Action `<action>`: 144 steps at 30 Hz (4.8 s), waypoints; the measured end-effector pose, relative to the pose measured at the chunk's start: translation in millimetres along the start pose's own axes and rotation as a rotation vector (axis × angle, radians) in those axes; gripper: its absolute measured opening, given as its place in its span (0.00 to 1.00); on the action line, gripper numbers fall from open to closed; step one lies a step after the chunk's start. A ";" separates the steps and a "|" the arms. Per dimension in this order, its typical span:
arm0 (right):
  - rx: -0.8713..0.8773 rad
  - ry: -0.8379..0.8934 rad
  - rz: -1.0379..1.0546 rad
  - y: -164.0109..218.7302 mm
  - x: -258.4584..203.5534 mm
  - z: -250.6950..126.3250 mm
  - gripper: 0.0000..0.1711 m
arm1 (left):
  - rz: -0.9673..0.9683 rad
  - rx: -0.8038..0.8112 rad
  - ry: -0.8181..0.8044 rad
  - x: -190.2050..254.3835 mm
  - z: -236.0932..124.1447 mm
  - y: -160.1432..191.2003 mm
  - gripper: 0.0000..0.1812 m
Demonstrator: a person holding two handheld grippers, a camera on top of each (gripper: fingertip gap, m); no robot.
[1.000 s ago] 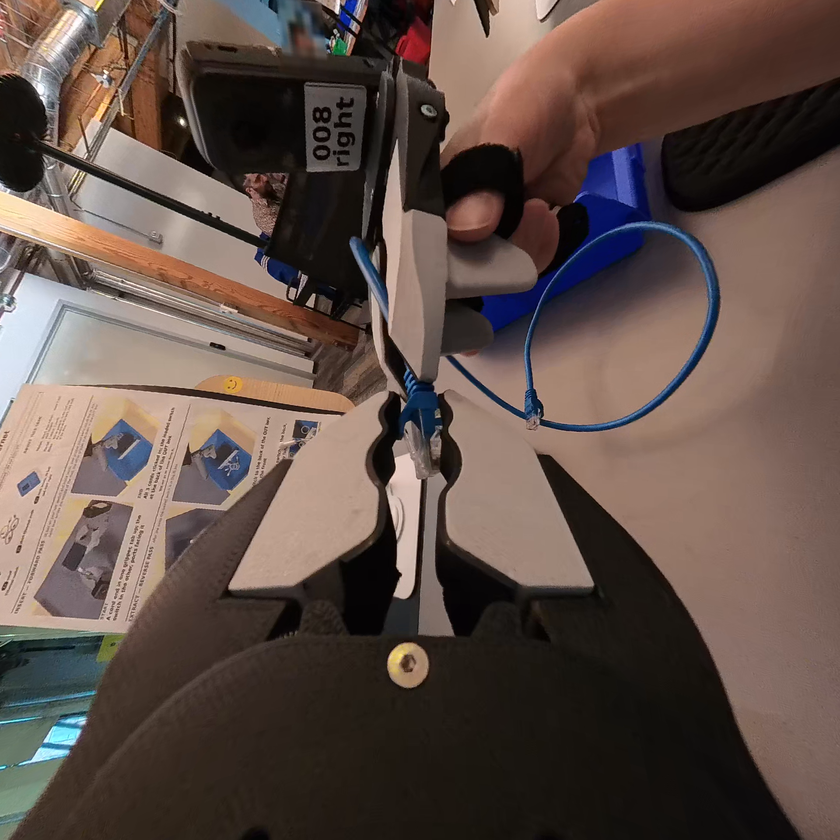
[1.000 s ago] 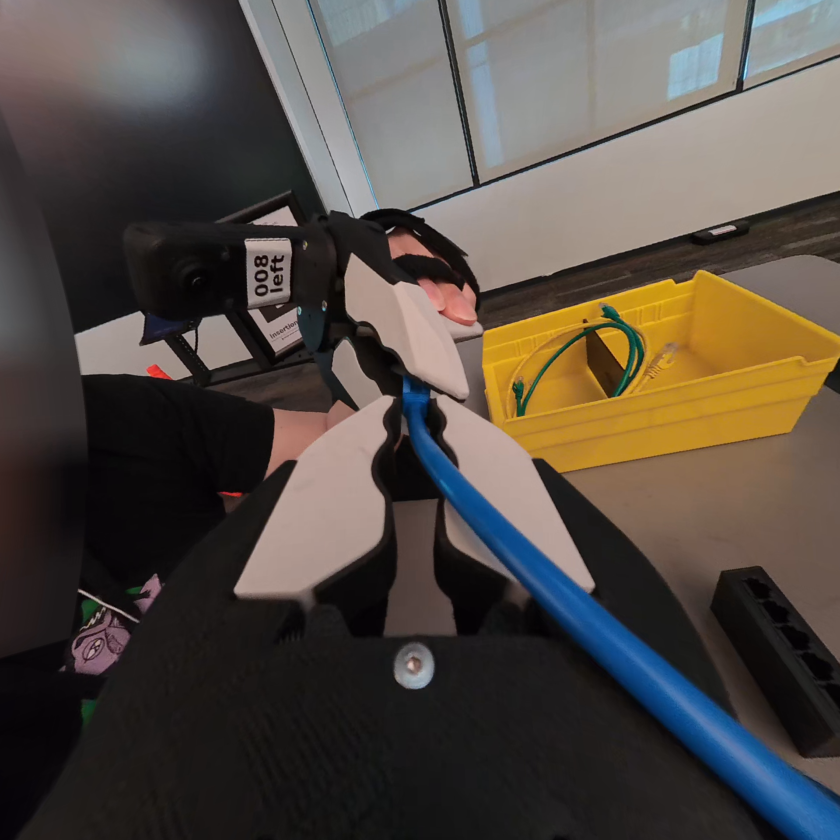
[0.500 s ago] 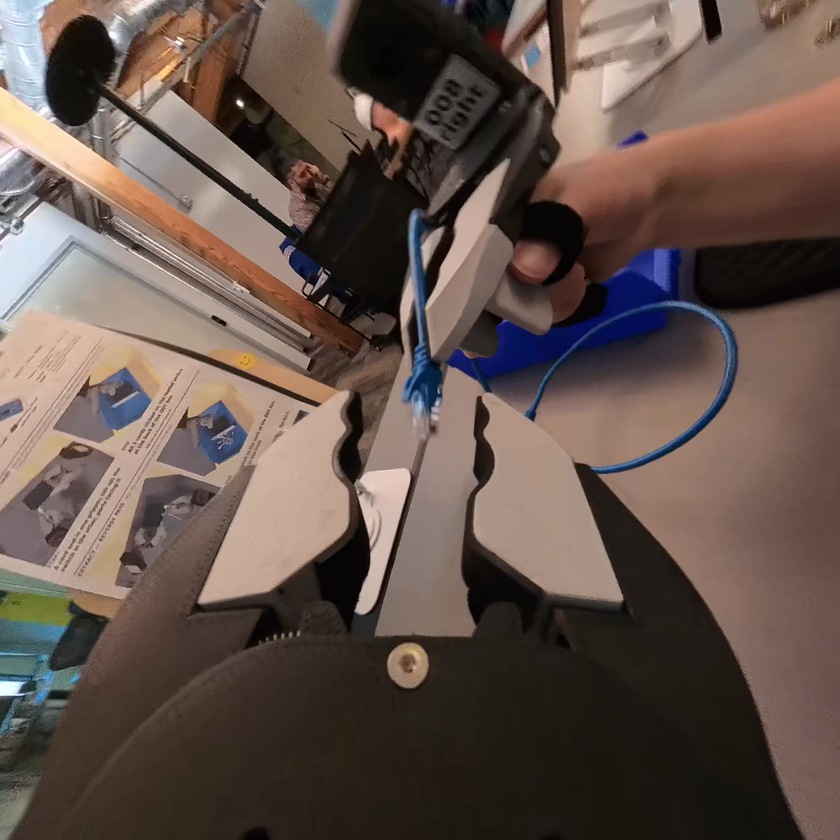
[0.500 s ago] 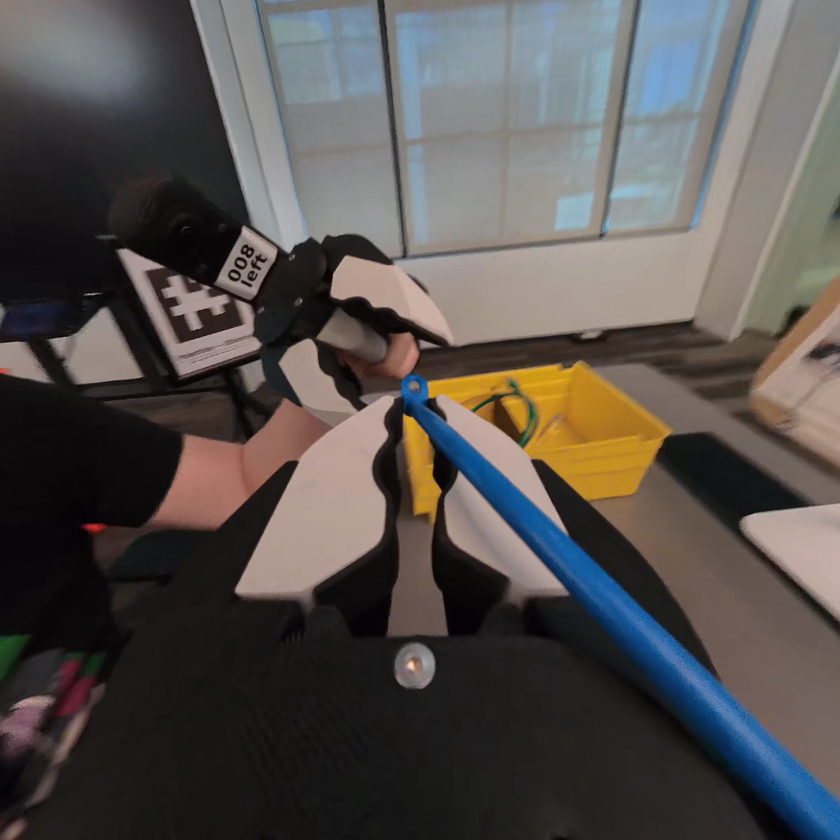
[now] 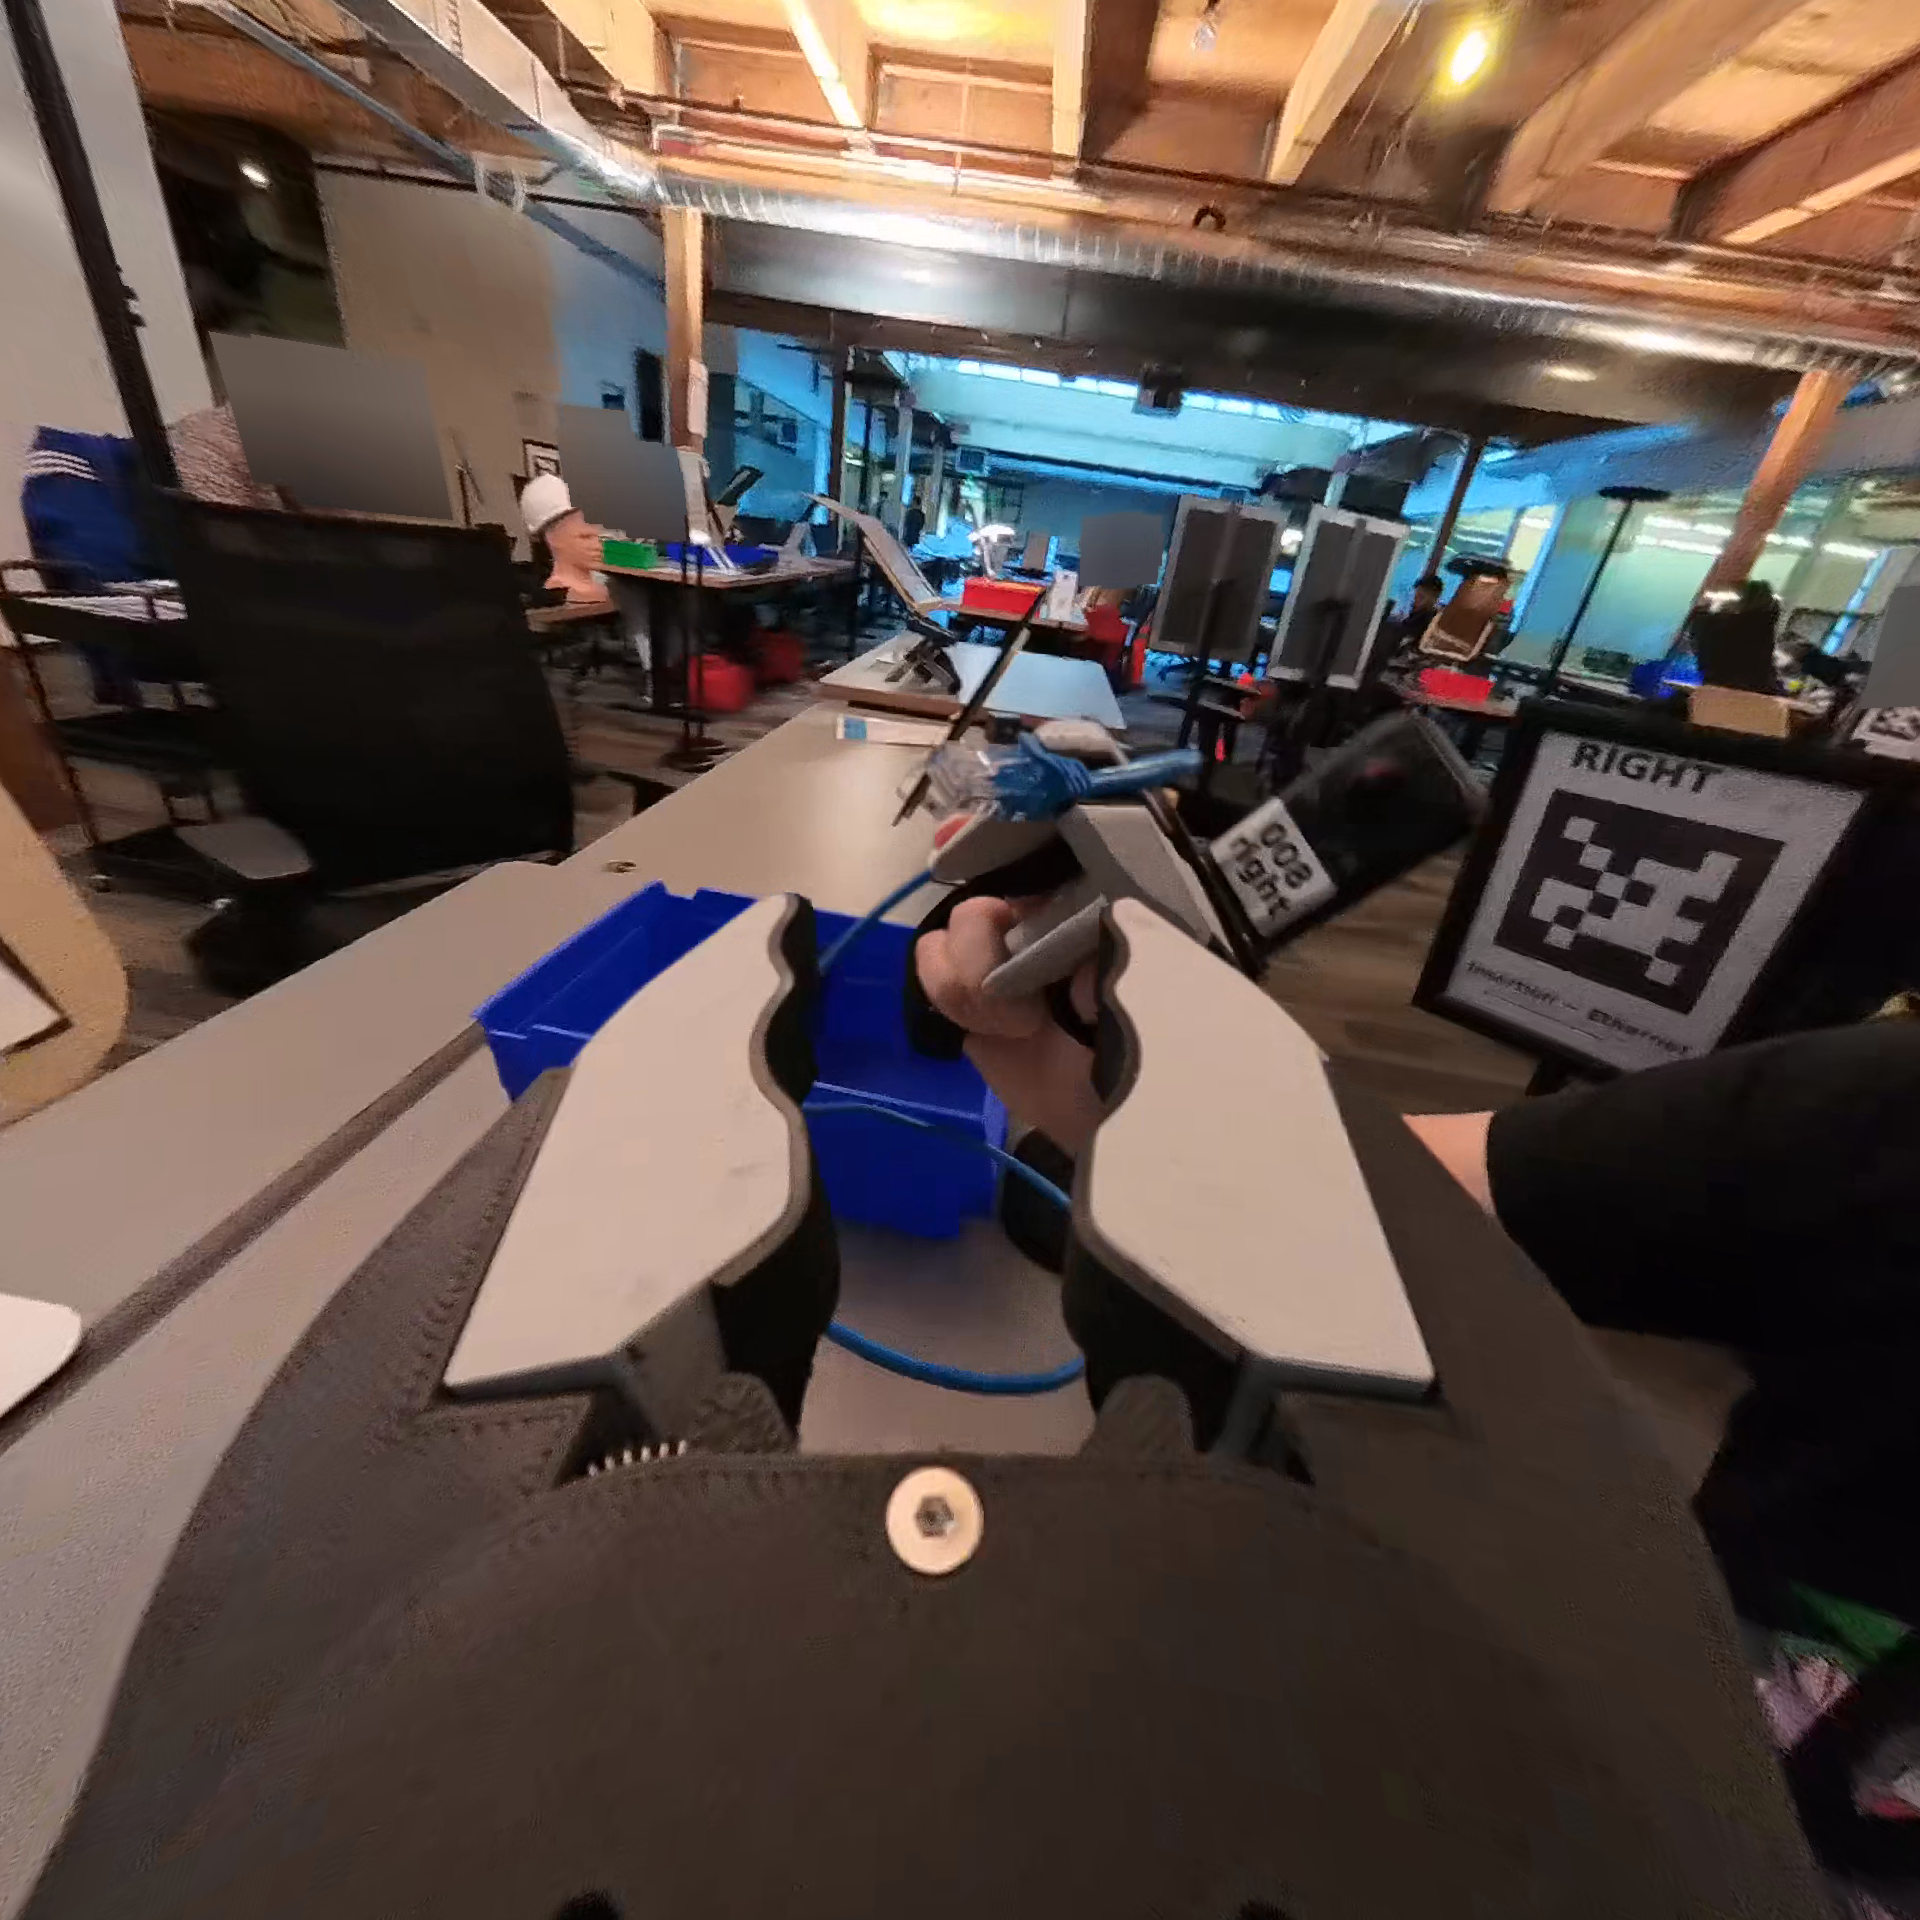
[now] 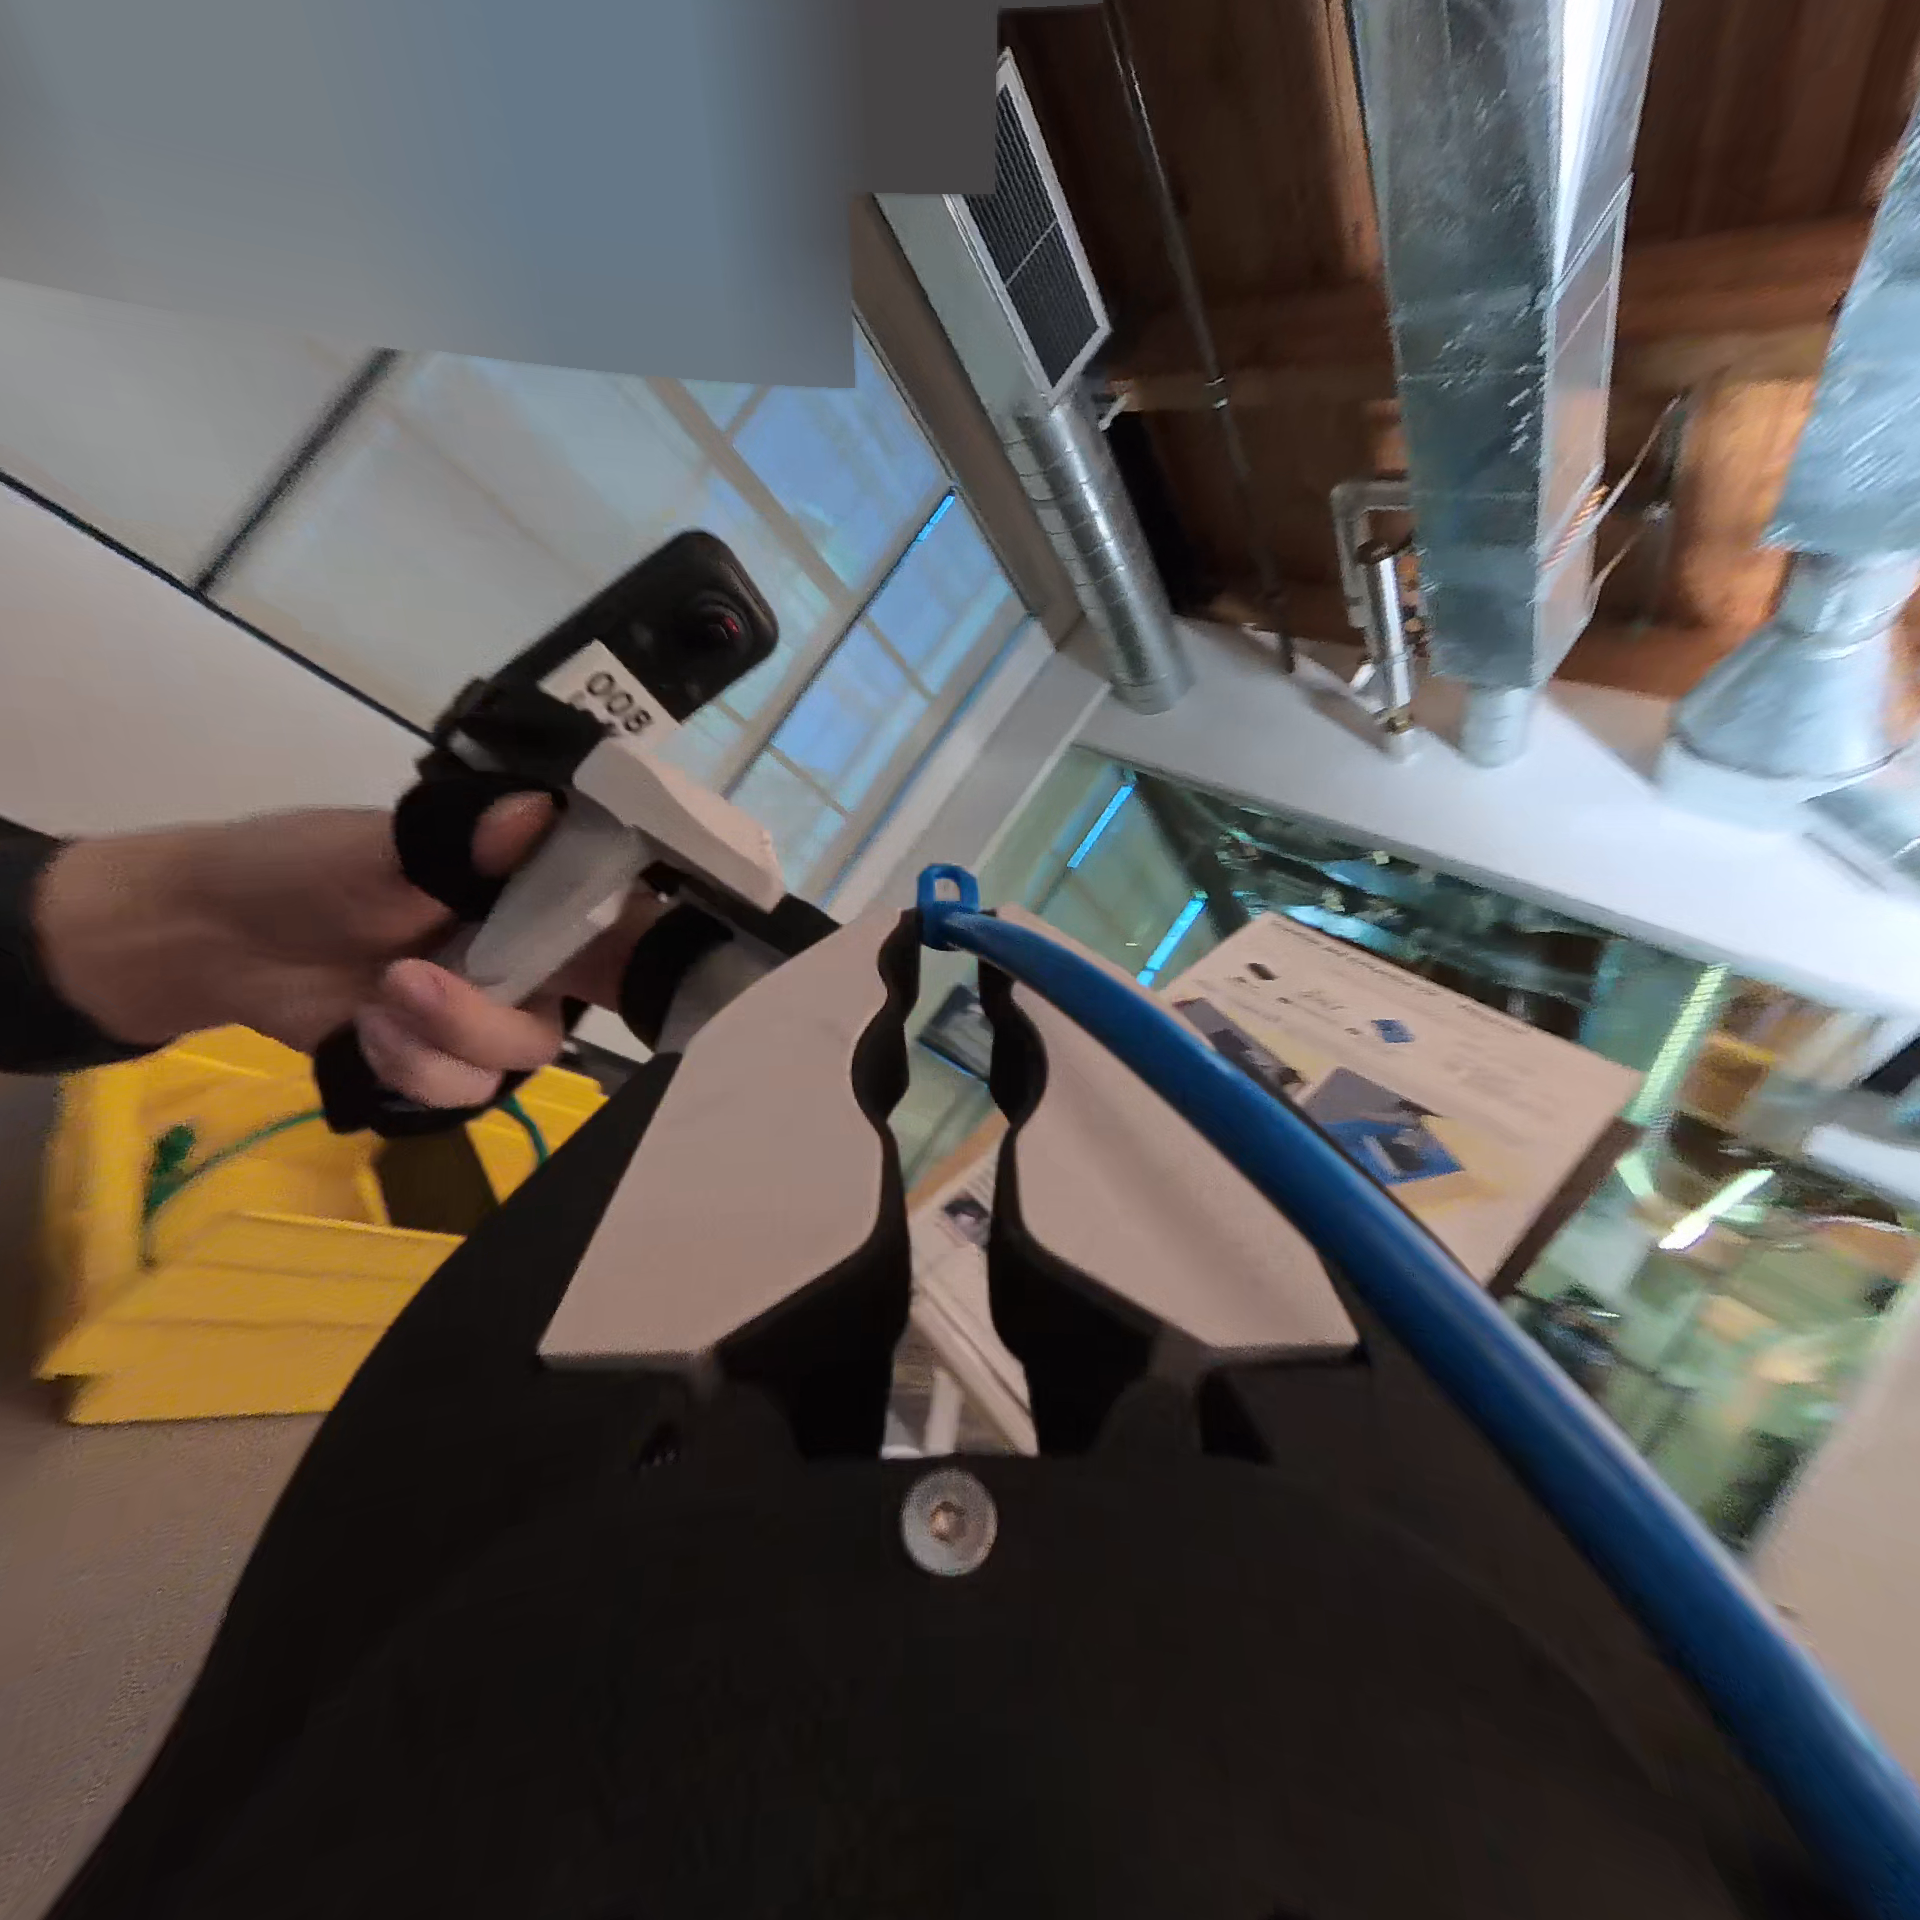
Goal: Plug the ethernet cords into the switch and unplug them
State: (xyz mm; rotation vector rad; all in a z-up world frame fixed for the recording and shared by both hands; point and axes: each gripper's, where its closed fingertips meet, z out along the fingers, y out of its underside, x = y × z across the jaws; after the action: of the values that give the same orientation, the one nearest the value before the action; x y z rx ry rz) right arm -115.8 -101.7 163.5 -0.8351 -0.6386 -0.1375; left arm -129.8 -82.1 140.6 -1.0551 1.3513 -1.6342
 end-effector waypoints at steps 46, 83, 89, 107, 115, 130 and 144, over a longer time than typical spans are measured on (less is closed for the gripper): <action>-0.208 -0.007 -0.355 -12.1 44.0 -20.9 0.07 | -0.013 -0.618 -0.634 -178.1 -25.3 250.6 0.43; -0.377 0.075 -0.243 40.1 67.5 -21.9 0.06 | 0.301 -0.718 -0.645 -166.3 -0.7 217.0 0.16; -0.378 0.083 0.092 48.4 62.4 -15.0 0.06 | 0.846 -0.541 -0.820 -138.2 -21.4 87.4 0.16; -0.375 0.053 0.126 71.3 3.0 10.2 0.06 | 1.236 -0.599 -0.979 -108.1 -30.4 39.6 0.16; -0.364 0.072 0.121 65.8 3.3 11.0 0.07 | 1.307 -0.572 -0.996 -95.6 -28.3 29.0 0.15; -0.241 -0.093 0.315 44.5 4.7 8.2 0.07 | 1.558 -0.527 -0.935 -53.9 -20.2 11.4 0.15; 0.009 0.108 0.021 -11.3 -0.7 0.3 0.07 | 1.493 -0.371 -0.913 -18.8 -12.7 -5.7 0.16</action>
State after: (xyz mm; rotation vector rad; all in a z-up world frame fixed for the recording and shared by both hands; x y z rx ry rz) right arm -120.5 -109.3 170.6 -0.8195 -0.5287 -0.1594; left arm -134.8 -59.4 142.5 -0.4934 1.1871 0.2044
